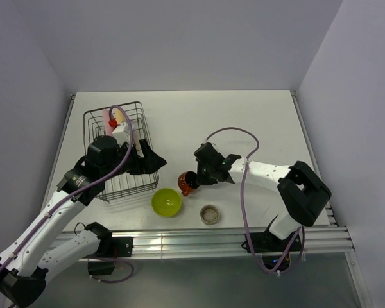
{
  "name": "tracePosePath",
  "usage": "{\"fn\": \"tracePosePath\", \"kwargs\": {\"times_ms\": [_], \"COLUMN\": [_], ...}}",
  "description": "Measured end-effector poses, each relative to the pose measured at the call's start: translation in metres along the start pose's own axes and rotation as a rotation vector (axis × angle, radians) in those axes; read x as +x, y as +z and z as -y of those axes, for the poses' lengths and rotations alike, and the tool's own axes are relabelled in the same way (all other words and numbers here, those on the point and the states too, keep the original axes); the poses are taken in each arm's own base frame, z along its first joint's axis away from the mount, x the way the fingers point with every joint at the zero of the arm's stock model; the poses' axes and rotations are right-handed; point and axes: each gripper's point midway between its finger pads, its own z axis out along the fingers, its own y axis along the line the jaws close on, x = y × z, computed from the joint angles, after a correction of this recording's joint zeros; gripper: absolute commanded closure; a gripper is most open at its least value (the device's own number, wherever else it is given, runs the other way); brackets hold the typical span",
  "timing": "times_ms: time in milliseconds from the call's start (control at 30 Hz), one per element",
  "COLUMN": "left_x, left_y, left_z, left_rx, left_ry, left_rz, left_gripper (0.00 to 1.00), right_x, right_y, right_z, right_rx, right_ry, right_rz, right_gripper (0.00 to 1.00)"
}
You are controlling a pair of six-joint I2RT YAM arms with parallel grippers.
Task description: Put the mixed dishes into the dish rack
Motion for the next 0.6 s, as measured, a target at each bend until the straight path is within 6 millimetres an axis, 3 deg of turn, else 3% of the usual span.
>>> {"fn": "tracePosePath", "kwargs": {"times_ms": [167,300,467,600], "left_x": [-0.004,0.001,0.005,-0.001], "left_y": [0.0,0.001,-0.002,-0.005], "left_z": [0.024,0.042,0.056,0.07], "left_rx": [0.119,0.241,0.335,0.4], "left_ry": [-0.019,-0.032,-0.077,-0.184], "left_rz": [0.003,-0.01,-0.021,-0.016], "left_gripper": [0.08,0.02,0.01,0.02], "right_x": [-0.018,-0.041,-0.063,-0.063], "right_y": [-0.036,-0.092,-0.146,-0.167], "right_z": [-0.018,-0.055,-0.083,-0.097], "right_rx": [-0.094,-0.349,-0.591,-0.695], "right_ry": [0.001,0.039,0.069,0.043], "right_rz": [0.071,0.13,0.185,0.18], "right_gripper": [1.0,1.0,1.0,1.0]}}
